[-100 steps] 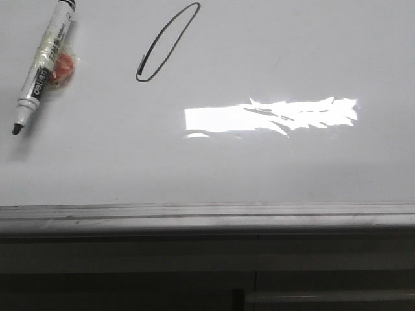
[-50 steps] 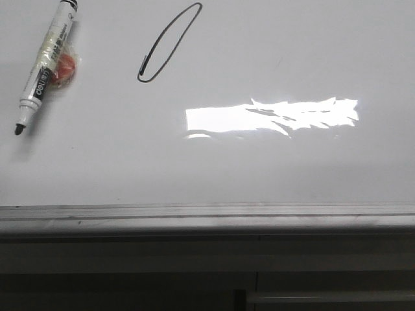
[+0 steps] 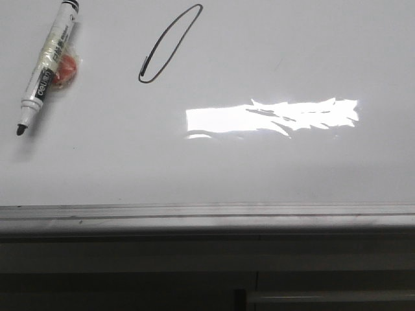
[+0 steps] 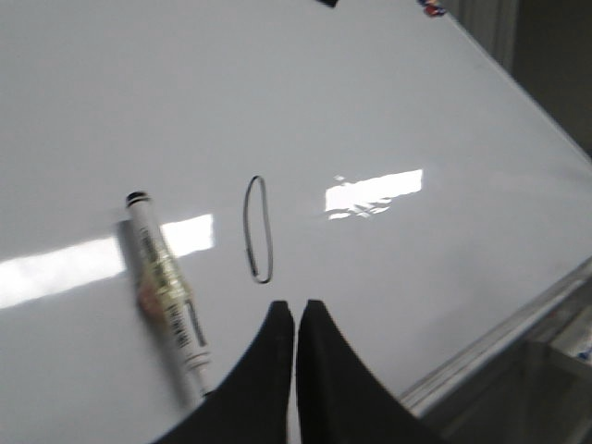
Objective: Write number 0 on whiteboard
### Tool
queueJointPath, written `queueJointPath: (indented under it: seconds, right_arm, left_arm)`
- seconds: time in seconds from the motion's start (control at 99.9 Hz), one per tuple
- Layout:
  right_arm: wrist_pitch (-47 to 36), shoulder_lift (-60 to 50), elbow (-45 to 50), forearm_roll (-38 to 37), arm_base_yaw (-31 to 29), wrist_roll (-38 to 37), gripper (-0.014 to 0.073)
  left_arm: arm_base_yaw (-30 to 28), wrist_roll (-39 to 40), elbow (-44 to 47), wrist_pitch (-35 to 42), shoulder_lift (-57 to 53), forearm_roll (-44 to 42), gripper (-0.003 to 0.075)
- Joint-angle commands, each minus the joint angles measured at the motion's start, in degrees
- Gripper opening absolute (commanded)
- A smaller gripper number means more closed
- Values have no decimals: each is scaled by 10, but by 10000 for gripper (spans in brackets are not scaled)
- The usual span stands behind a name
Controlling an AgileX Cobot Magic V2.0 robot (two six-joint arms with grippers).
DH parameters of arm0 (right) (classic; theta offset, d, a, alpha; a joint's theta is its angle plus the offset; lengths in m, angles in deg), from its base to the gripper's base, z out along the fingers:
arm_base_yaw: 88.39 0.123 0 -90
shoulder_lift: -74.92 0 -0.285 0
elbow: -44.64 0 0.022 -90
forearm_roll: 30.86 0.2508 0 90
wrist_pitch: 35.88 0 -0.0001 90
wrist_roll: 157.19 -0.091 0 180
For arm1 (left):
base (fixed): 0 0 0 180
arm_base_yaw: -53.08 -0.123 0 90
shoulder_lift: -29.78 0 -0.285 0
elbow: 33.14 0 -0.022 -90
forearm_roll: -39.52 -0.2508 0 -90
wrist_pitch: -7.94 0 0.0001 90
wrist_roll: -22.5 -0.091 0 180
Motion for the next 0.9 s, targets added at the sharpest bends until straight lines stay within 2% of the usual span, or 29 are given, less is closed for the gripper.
queueJointPath:
  seconds: [0.0,0.19,0.31,0.4,0.451,0.501,0.591,0.621,0.691,0.741,0.791,0.891]
  right_arm:
    - [-6,4,-14,11,-1,1,-69]
    - [-8,4,-14,11,-1,1,-69]
    - [-7,4,-14,11,-1,1,-69]
    - [-7,4,-14,11,-1,1,-69]
    - [-7,4,-14,11,-1,1,-69]
    - [-7,4,-14,11,-1,1,-69]
    - [-7,4,-14,11,-1,1,-69]
    - [-7,4,-14,11,-1,1,-69]
    - [-7,4,-14,11,-1,1,-69]
    - [-7,4,-14,11,-1,1,-69]
    - [-7,4,-14,11,-1,1,-69]
    - [-7,4,-14,11,-1,1,-69]
  left_arm:
    - [-53,5,-10,17,-6,1,-20]
    - [-151,5,-13,20,-2,2,-20]
    - [-176,6,-13,20,-2,2,-20]
    - [-184,-16,-14,14,-2,55,-20]
    - [-184,-88,-15,11,-2,125,-20]
    - [-184,-200,-18,14,-2,241,-20]
    - [-184,-444,-27,15,-2,449,-20]
    - [-184,-544,-31,10,-2,550,-20]
    - [-184,-726,-42,-31,-2,752,-20]
    - [-184,-831,-50,-87,-2,857,-20]
    - [-184,-895,-50,-143,-2,912,-20]
    - [-184,-906,-45,-264,-2,928,-20]
